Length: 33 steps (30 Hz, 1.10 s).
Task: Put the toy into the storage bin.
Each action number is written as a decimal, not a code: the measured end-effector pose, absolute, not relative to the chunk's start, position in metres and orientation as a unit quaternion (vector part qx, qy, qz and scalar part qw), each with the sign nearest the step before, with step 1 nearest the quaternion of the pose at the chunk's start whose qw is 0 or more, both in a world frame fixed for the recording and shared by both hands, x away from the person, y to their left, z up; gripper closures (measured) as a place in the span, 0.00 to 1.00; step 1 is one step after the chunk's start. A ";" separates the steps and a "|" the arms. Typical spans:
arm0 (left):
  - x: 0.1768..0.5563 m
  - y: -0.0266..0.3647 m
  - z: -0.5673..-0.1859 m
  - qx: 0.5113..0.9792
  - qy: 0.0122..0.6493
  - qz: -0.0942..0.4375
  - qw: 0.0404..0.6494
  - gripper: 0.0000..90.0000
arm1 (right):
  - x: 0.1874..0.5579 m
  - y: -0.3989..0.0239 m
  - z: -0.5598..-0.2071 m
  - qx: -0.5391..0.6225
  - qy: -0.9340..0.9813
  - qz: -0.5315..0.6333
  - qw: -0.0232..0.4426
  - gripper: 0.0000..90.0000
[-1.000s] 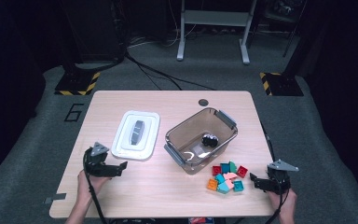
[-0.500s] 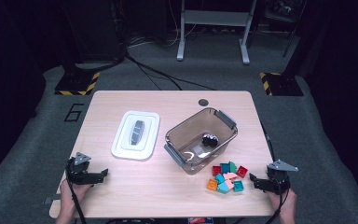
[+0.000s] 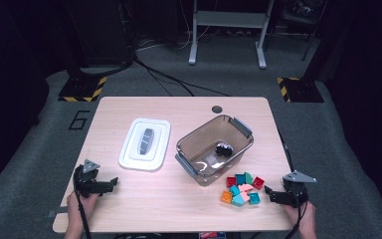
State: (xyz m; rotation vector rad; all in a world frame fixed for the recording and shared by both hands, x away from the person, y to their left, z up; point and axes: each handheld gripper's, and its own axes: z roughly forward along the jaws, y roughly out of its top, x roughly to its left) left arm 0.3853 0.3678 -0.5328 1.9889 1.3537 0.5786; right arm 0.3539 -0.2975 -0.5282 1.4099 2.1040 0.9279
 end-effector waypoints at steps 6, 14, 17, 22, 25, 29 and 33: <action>0.396 0.368 -0.532 0.767 0.508 0.217 0.328 0.00 | 0.359 -0.294 -0.529 0.522 0.762 0.314 0.218 0.00; 0.398 0.368 -0.531 0.768 0.510 0.212 0.325 0.00 | 0.358 -0.289 -0.525 0.556 0.750 0.291 0.210 0.01; 0.398 0.368 -0.531 0.769 0.509 0.212 0.324 0.00 | 0.357 -0.288 -0.521 0.559 0.749 0.295 0.198 0.03; 0.405 0.367 -0.533 0.764 0.509 0.219 0.329 0.00 | 0.363 -0.280 -0.509 0.565 0.740 0.324 0.167 0.13; 0.408 0.366 -0.532 0.763 0.513 0.220 0.328 0.00 | 0.370 -0.269 -0.502 0.566 0.744 0.318 0.157 0.19; 0.408 0.366 -0.533 0.763 0.512 0.221 0.328 0.00 | 0.375 -0.259 -0.493 0.557 0.747 0.327 0.156 0.28; 0.408 0.366 -0.533 0.762 0.512 0.221 0.328 0.00 | 0.377 -0.256 -0.491 0.552 0.749 0.334 0.148 0.41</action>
